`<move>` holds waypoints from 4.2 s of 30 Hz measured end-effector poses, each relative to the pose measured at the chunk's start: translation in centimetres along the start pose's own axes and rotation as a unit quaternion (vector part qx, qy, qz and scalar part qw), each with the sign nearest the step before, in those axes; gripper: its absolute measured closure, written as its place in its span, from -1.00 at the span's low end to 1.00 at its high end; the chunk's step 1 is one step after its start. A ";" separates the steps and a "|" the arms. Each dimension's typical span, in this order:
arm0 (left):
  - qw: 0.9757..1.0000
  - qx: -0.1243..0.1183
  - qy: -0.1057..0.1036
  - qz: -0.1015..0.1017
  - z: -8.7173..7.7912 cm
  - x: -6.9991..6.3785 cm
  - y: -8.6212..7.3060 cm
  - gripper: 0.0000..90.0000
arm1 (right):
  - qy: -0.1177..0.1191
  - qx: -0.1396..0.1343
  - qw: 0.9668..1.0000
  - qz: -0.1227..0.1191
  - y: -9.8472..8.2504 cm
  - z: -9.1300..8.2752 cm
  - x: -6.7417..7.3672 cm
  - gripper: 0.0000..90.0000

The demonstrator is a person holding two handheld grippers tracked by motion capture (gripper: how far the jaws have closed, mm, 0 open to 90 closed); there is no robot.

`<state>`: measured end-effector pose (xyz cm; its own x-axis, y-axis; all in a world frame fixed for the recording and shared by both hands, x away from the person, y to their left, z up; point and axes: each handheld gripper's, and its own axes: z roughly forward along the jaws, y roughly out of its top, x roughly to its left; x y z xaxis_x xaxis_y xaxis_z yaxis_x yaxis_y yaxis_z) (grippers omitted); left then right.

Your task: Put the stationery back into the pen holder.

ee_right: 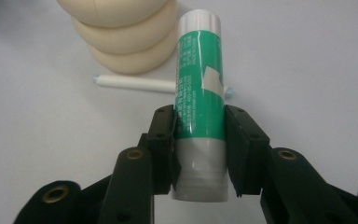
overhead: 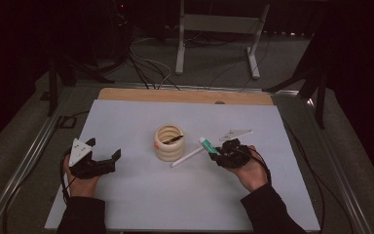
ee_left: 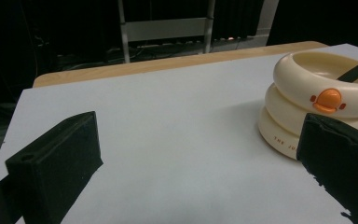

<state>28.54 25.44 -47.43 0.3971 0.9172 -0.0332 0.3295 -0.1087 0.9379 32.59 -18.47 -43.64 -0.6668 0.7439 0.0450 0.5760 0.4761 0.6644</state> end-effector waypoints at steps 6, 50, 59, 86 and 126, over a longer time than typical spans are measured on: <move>1.000 -0.001 0.001 -0.001 0.0 0.0 0.0 -1.00 | 0.005 -0.005 1.000 -0.005 0.9 -0.2 0.2 0.46; 1.000 -0.002 0.001 -0.002 0.0 0.1 0.0 -1.00 | 0.030 -0.008 0.999 -0.038 7.3 0.1 1.7 0.46; 1.000 -0.002 0.001 -0.003 0.0 0.1 0.0 -1.00 | 0.031 -0.003 0.999 -0.045 8.3 0.6 2.2 0.46; 1.000 -0.002 0.002 -0.003 0.0 0.3 0.0 -1.00 | 0.044 0.029 0.997 -0.057 9.2 2.7 3.1 0.46; 1.000 -0.003 0.003 -0.006 -0.1 0.4 0.0 -1.00 | 0.052 0.030 0.996 -0.062 11.5 3.6 5.1 0.46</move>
<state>28.67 25.85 -47.42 0.3882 0.9206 -0.0421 0.3281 -0.0954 0.9398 37.46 -7.50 -38.46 -0.7782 0.6265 0.0448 0.5118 0.5912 0.6233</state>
